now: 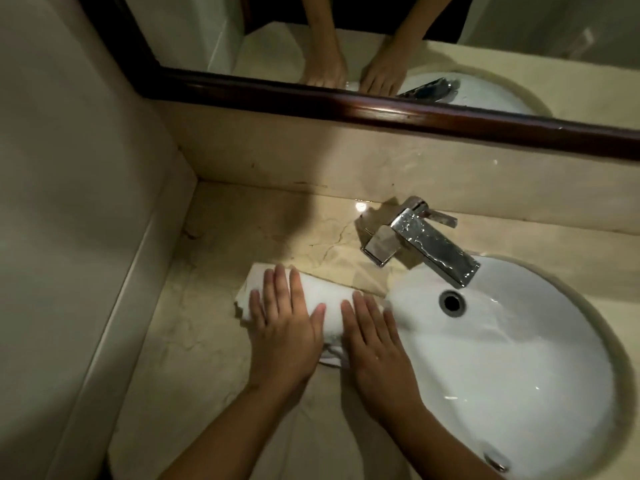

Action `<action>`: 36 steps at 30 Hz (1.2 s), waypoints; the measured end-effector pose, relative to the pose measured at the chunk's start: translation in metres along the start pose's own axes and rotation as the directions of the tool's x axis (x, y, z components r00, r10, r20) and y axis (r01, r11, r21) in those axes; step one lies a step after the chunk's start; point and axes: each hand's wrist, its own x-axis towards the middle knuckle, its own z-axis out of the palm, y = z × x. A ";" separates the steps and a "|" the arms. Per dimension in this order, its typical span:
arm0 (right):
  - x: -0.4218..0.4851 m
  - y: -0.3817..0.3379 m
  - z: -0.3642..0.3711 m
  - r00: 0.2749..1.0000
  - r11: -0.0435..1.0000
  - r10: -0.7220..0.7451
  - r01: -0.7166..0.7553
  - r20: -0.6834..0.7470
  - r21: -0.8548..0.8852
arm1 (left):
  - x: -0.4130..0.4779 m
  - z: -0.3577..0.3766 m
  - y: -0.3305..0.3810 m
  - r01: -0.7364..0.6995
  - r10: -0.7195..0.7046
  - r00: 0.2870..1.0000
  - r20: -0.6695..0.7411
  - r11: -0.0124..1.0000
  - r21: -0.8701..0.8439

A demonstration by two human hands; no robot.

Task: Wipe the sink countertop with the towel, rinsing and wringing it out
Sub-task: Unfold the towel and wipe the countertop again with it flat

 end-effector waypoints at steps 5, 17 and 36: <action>0.053 0.026 -0.011 0.995 0.995 0.102 -0.102 0.013 -0.006 | 0.065 -0.003 0.026 0.002 -0.004 1.000 -0.028 0.999 -0.045; 0.092 -0.050 -0.005 0.999 0.999 0.035 -0.035 0.007 0.007 | 0.050 -0.012 -0.052 0.149 -0.149 0.980 -0.131 0.989 -0.012; 0.219 -0.015 -0.029 0.892 0.940 0.335 -0.340 0.305 -0.037 | 0.146 0.005 -0.021 -0.164 0.165 0.976 -0.143 0.986 0.019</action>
